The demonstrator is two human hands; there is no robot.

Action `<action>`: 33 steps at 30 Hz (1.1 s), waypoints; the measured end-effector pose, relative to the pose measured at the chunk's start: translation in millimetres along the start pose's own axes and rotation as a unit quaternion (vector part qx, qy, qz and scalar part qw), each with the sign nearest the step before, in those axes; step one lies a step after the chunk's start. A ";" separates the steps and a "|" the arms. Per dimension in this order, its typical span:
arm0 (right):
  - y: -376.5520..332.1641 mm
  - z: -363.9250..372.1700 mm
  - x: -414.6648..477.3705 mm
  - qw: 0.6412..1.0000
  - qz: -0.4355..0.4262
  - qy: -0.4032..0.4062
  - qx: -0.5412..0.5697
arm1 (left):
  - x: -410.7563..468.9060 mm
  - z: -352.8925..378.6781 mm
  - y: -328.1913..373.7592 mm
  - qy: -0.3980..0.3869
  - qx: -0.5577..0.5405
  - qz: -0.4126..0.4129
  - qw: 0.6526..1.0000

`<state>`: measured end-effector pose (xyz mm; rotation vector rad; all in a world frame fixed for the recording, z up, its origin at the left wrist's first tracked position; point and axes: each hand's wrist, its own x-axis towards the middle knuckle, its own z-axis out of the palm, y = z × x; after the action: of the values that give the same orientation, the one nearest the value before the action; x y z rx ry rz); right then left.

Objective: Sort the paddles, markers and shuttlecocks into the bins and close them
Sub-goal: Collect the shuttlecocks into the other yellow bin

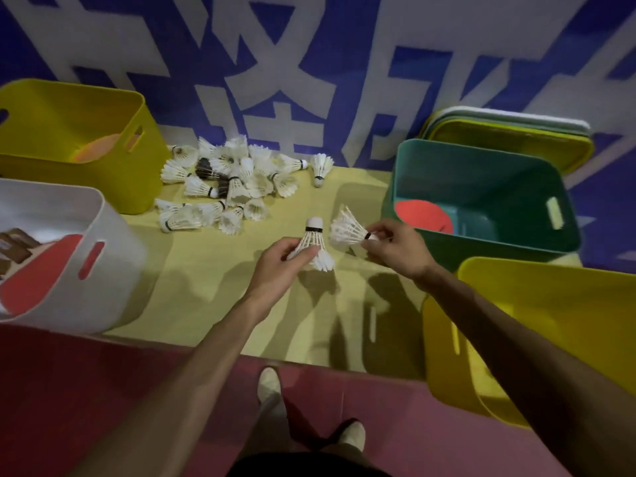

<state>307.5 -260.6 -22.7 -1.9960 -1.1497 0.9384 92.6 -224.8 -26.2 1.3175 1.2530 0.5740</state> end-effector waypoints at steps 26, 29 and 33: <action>141.2 -201.1 -128.7 0.981 0.050 0.097 -0.159 | -76.5 230.3 77.5 -0.200 0.279 0.183 0.921; 126.7 -189.6 -118.3 0.986 0.012 0.093 -0.137 | -68.8 214.8 79.3 -0.173 0.248 0.193 0.934; 96.4 -167.3 -100.2 0.988 -0.024 0.074 -0.132 | -55.4 186.0 77.6 -0.120 0.204 0.174 0.956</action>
<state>451.2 -419.1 16.3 -2.1950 -1.2861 0.6273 267.4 -327.5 25.0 1.9181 0.9714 0.3900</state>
